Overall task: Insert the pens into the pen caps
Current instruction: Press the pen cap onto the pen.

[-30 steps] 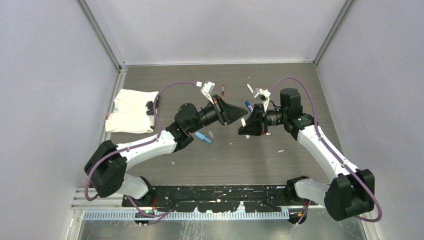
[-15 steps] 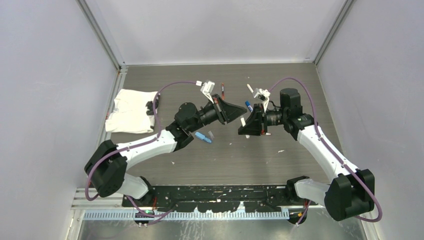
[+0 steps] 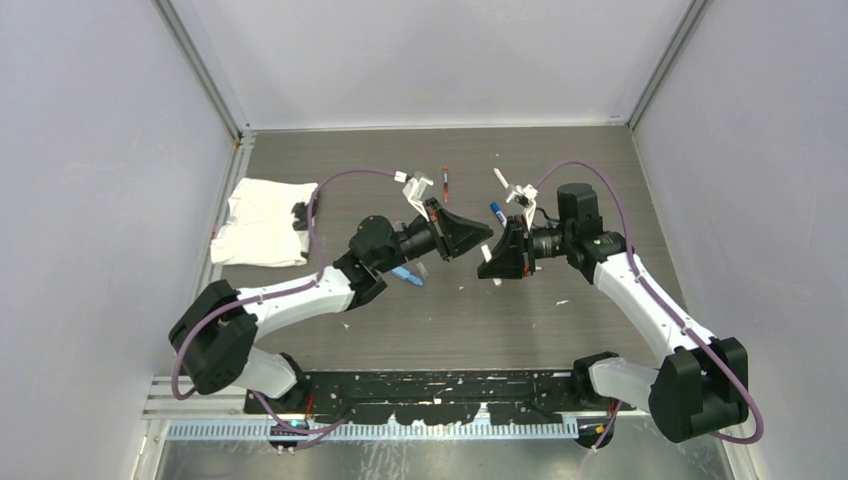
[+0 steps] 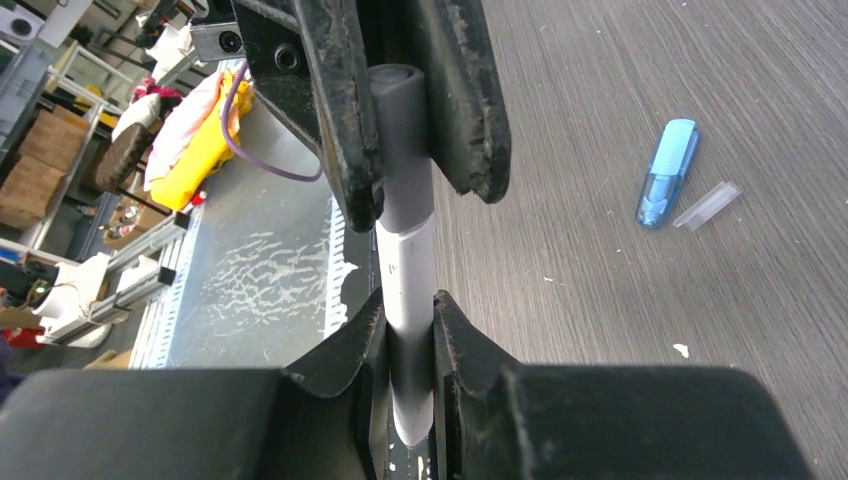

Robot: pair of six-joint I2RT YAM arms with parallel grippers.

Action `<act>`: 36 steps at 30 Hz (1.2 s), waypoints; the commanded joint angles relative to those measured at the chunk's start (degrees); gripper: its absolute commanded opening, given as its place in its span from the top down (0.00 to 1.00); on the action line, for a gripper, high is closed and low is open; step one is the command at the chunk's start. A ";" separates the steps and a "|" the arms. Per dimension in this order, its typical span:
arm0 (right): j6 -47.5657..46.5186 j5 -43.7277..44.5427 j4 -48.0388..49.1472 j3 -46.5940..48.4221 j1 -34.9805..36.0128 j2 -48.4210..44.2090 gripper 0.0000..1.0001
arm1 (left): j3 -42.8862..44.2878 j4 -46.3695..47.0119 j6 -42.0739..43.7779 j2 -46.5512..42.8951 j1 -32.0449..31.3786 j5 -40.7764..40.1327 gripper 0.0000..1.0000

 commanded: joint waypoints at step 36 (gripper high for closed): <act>-1.46 16.58 12.49 2.14 -3.34 1.89 0.99 | -12.76 1.54 -0.17 7.38 -16.03 12.55 1.00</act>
